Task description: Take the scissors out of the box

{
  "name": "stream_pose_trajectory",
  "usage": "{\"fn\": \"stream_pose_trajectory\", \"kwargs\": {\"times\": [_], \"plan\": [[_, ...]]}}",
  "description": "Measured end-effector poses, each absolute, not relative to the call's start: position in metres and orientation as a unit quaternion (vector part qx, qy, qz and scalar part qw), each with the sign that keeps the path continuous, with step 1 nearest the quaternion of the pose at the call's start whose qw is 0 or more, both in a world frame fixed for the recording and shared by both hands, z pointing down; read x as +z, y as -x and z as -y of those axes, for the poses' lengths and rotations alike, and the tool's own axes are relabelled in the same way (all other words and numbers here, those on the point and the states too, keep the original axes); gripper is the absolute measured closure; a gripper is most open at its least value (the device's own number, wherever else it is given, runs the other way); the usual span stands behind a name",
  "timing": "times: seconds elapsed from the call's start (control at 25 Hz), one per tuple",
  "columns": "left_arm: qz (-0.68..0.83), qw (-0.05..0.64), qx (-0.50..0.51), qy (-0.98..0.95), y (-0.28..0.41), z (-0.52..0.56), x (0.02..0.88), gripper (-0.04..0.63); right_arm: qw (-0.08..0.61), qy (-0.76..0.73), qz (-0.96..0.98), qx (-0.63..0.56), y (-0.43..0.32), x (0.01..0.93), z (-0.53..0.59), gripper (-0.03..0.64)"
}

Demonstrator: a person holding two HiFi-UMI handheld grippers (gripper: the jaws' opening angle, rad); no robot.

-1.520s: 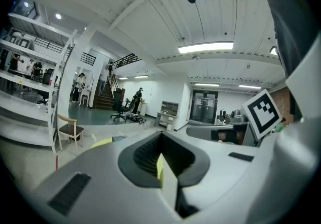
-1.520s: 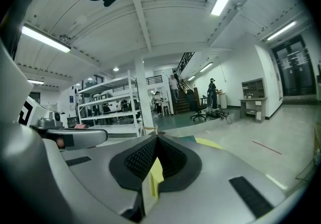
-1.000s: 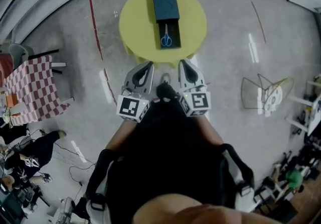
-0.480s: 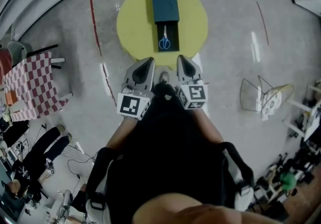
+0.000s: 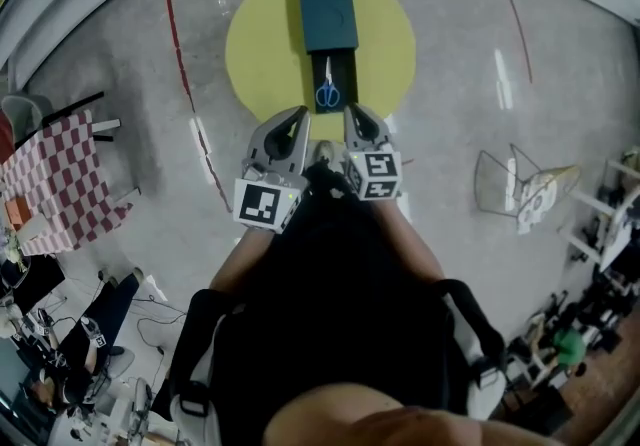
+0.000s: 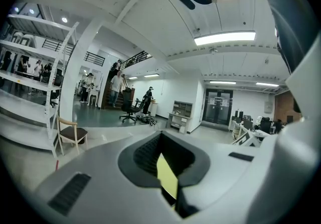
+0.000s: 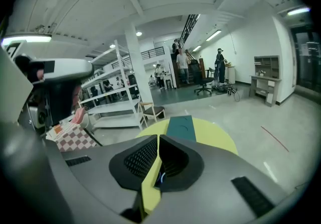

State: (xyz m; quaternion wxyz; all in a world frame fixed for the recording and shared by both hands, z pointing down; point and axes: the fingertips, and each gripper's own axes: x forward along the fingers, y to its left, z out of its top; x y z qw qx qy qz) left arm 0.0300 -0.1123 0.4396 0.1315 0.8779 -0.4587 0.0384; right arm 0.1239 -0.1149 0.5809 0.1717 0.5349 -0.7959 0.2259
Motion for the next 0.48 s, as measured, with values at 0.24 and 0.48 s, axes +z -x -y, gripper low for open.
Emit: {"fn": "stream_pose_trajectory", "kwargs": {"times": [0.24, 0.48], "plan": [[0.449, 0.128, 0.034, -0.884, -0.024, 0.139, 0.437, 0.609, 0.232, -0.526, 0.764, 0.293, -0.116, 0.645, 0.127, 0.617], [0.443, 0.137, 0.037, -0.885, -0.016, 0.166, 0.444, 0.609, 0.303, -0.502, 0.734, 0.344, -0.110, 0.701, 0.136, 0.546]]}}
